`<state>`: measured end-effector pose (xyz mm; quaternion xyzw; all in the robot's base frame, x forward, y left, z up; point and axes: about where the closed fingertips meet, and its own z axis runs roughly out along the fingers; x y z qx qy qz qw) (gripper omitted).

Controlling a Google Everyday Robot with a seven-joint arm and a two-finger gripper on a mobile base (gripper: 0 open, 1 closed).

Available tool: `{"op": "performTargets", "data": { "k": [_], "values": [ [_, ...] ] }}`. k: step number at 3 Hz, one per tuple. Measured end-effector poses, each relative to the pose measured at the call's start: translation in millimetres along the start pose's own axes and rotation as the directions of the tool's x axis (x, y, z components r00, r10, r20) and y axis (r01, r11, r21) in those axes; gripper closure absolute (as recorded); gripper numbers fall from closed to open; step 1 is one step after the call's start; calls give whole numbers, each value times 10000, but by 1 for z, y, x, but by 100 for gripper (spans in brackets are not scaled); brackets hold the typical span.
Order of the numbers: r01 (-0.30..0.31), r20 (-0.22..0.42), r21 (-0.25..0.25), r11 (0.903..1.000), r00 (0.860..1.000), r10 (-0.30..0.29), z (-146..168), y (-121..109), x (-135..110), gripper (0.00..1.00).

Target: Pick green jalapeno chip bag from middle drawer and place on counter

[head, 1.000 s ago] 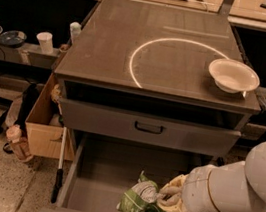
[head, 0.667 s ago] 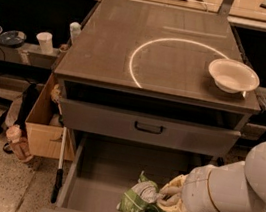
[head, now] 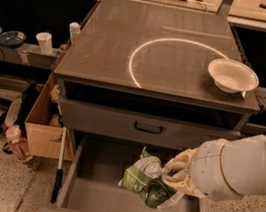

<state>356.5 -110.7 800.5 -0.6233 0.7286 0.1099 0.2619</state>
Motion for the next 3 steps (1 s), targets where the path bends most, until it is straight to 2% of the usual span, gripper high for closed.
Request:
{"op": "performTargets", "data": {
  "k": [1, 3],
  "values": [
    [568, 292, 719, 9958, 9978, -590, -39, -12, -25, 100],
    [1170, 401, 1604, 9801, 9913, -1250, -81, -27, -52, 100]
  ]
}}
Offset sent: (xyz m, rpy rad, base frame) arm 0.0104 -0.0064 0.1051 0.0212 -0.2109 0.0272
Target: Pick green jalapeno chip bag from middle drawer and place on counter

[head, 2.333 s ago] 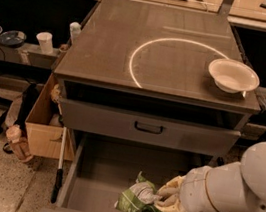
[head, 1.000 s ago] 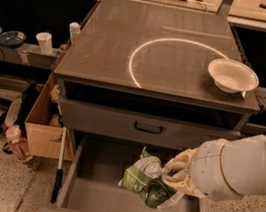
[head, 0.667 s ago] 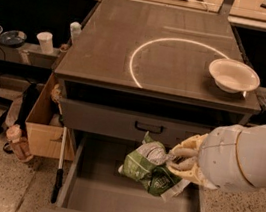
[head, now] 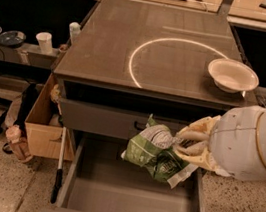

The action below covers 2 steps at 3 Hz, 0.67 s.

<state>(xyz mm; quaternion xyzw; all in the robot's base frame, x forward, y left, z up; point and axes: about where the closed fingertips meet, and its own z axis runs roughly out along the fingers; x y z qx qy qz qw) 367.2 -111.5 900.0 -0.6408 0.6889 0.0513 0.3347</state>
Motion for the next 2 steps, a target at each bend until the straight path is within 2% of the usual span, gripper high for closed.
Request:
{"op": "performTargets", "data": {
  "k": [1, 2],
  "values": [
    [420, -18, 605, 9973, 9991, -420, -25, -24, -20, 100],
    [626, -27, 948, 9935, 9980, -626, -39, -41, -31, 100]
  ]
}}
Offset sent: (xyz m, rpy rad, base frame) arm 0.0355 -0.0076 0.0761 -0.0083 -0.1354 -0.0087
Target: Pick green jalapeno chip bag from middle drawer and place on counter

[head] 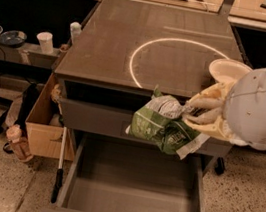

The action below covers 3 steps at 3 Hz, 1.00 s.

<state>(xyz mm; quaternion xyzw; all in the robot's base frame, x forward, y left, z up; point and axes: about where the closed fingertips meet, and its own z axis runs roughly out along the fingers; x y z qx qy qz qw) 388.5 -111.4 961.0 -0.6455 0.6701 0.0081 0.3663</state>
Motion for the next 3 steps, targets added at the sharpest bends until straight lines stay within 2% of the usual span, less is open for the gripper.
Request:
{"op": "performTargets", "data": {
  "k": [1, 3],
  "values": [
    [222, -42, 194, 9996, 9997, -221, 7, -32, -10, 100],
    [243, -361, 54, 9997, 9991, -241, 49, -81, -13, 100]
  ]
}}
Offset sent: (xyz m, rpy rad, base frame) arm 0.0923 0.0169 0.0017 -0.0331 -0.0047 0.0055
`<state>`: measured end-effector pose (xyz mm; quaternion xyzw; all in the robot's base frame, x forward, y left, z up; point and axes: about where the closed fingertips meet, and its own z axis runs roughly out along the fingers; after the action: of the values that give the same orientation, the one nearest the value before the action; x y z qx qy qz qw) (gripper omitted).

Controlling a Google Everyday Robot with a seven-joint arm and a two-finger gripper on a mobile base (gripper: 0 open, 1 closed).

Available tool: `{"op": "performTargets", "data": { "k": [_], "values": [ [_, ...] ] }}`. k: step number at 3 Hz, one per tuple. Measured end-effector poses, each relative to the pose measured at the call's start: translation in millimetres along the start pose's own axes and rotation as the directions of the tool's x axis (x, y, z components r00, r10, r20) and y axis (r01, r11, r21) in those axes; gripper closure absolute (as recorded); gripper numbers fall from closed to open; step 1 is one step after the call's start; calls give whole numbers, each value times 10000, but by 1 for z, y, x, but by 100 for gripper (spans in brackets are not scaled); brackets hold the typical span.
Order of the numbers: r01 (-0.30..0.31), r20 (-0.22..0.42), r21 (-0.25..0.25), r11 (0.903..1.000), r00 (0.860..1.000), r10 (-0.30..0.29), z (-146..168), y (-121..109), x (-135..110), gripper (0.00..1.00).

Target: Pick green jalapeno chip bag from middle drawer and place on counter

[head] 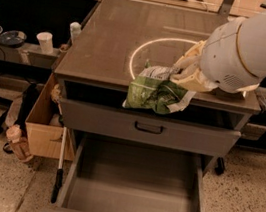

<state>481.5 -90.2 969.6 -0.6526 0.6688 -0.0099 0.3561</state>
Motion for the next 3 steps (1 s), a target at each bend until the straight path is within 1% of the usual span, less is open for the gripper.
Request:
{"op": "performTargets", "data": {
  "k": [1, 3],
  "values": [
    [23, -36, 11, 10000, 10000, -23, 0, -3, -2, 100],
    [201, -196, 679, 9975, 9996, -188, -5, -46, -8, 100]
  ]
}}
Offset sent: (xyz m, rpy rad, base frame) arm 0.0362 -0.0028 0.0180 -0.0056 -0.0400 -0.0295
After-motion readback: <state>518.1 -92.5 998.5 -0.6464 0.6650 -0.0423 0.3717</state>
